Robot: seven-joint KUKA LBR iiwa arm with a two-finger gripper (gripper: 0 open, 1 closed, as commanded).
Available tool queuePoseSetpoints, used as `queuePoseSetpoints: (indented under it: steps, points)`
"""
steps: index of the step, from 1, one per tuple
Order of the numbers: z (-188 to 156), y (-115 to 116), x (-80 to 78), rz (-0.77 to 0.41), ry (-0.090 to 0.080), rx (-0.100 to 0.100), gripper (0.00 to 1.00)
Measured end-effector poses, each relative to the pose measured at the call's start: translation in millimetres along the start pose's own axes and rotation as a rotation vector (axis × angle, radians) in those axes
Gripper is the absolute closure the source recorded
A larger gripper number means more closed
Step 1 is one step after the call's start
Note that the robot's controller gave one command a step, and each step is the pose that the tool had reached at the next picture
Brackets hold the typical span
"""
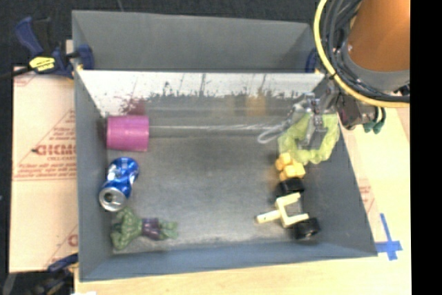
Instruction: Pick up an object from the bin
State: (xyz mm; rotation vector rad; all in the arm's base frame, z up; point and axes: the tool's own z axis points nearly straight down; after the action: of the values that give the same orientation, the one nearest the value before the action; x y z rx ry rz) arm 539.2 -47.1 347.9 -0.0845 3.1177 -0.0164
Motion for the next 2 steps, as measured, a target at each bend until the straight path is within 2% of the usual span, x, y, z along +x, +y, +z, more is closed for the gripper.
queuePoseSetpoints:
  steps: [1, 2]
  points:
    - [-14.2, 0.9, 9.1, -0.001, 0.018, -0.003, 0.00]
    - [-40.8, 20.1, 1.3, -0.024, -0.002, 0.003, 0.00]
